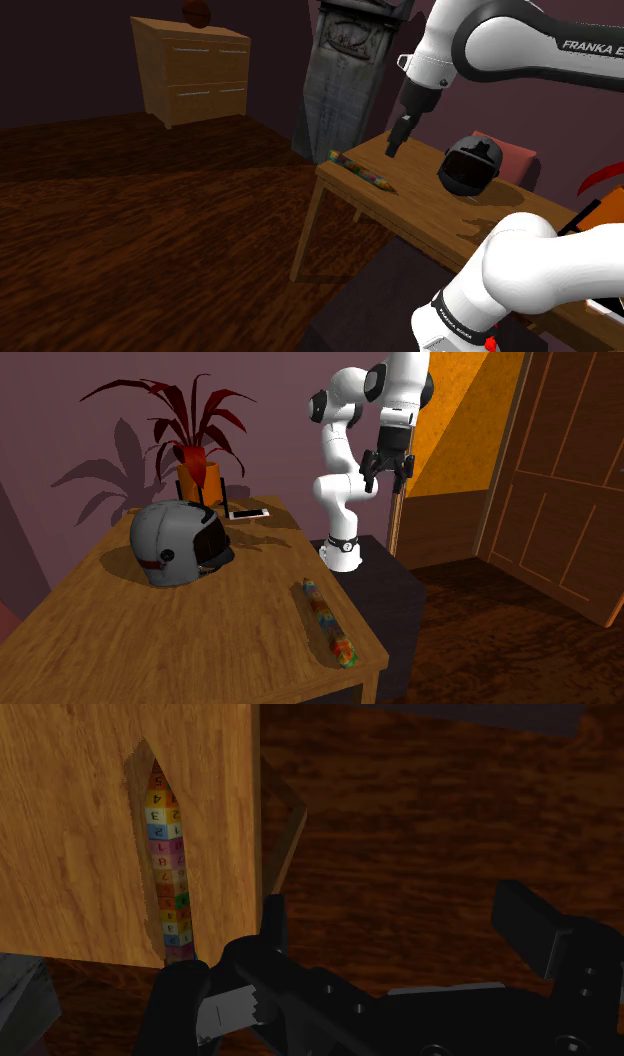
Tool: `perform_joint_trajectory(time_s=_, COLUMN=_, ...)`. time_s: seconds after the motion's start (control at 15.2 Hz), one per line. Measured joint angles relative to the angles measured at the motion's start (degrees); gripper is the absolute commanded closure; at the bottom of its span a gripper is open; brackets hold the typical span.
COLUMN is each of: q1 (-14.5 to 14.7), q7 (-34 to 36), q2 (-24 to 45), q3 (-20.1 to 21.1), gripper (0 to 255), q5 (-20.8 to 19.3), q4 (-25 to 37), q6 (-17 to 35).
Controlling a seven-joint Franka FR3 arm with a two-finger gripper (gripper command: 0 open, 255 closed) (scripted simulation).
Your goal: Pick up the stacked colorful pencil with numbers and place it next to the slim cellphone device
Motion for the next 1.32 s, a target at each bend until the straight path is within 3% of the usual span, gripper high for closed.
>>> perform_joint_trajectory(time_s=0.13, q1=-0.2, q7=-0.4, q2=0.7, q3=-0.5, gripper=0, q5=-0.2, q4=-0.1, q6=0.8)
perform_joint_trajectory(time_s=0.53, q1=-2.4, q7=-4.2, q2=7.6, q3=-5.9, gripper=0, q5=-2.1, q4=-2.0, q6=9.9)
perform_joint_trajectory(time_s=0.99, q1=-4.5, q7=-10.0, q2=19.9, q3=-12.7, gripper=0, q5=-2.8, q4=-0.2, q6=20.6)
perform_joint_trajectory(time_s=1.32, q1=-5.0, q7=-14.4, q2=29.9, q3=-16.9, gripper=0, q5=-0.8, q4=2.9, q6=27.3)
